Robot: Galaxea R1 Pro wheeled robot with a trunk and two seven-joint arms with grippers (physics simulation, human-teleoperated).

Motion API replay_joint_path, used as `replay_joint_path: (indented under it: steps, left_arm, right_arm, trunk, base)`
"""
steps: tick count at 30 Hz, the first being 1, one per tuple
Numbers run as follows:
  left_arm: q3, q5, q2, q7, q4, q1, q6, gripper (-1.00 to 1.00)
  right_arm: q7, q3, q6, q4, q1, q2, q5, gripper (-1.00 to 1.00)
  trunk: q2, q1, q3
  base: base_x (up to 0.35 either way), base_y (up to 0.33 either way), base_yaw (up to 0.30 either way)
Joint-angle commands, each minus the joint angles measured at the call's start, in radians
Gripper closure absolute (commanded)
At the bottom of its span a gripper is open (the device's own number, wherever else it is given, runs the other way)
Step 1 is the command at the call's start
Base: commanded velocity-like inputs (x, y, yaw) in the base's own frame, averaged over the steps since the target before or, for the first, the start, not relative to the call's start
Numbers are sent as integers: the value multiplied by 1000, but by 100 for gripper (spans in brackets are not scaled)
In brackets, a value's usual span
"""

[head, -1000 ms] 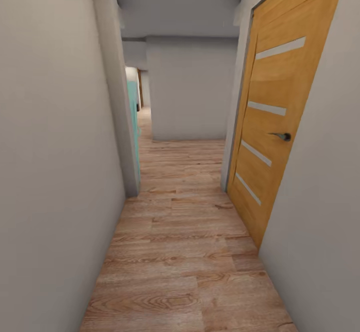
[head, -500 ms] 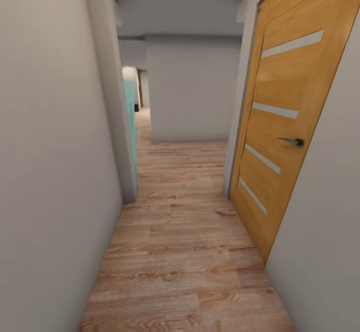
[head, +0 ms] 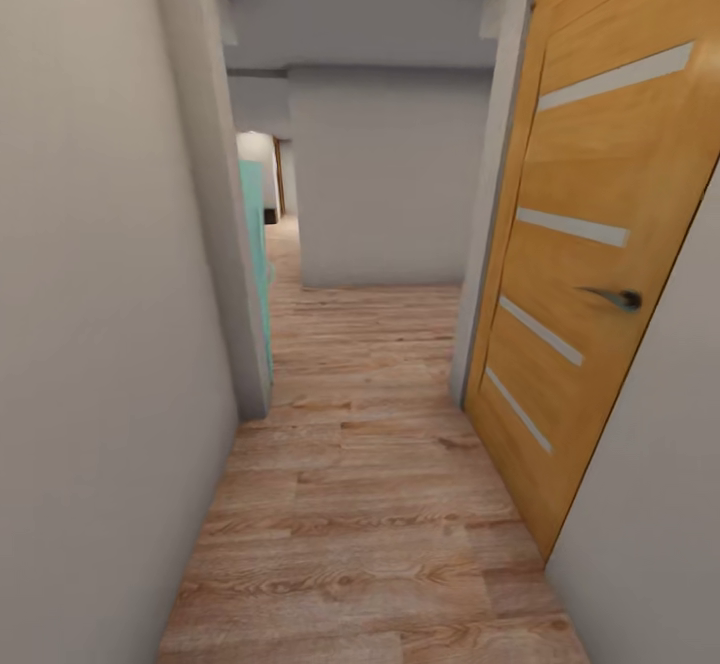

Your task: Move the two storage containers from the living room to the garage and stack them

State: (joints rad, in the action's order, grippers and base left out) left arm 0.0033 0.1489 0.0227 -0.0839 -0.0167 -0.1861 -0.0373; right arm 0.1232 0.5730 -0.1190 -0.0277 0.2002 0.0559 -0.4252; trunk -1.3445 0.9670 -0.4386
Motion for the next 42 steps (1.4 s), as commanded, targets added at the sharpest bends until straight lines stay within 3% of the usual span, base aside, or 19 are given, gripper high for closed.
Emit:
replay_joint_path:
  steps: [1,42]
  left_arm:
    - [0,9,0,-5,1,-1,-3,-100]
    - [-1,7,-1,-5,1,-1,-3,-100]
  right_arm:
    - [1,8,-5,-3,1,1,-9,-100]
    - [0,8,-4,-3,1,2,-13,-100]
  trunk:
    - [0,1,-1]
    - [0,1,-1]
  base:
    - [318,0,0]
    - [318,0,0]
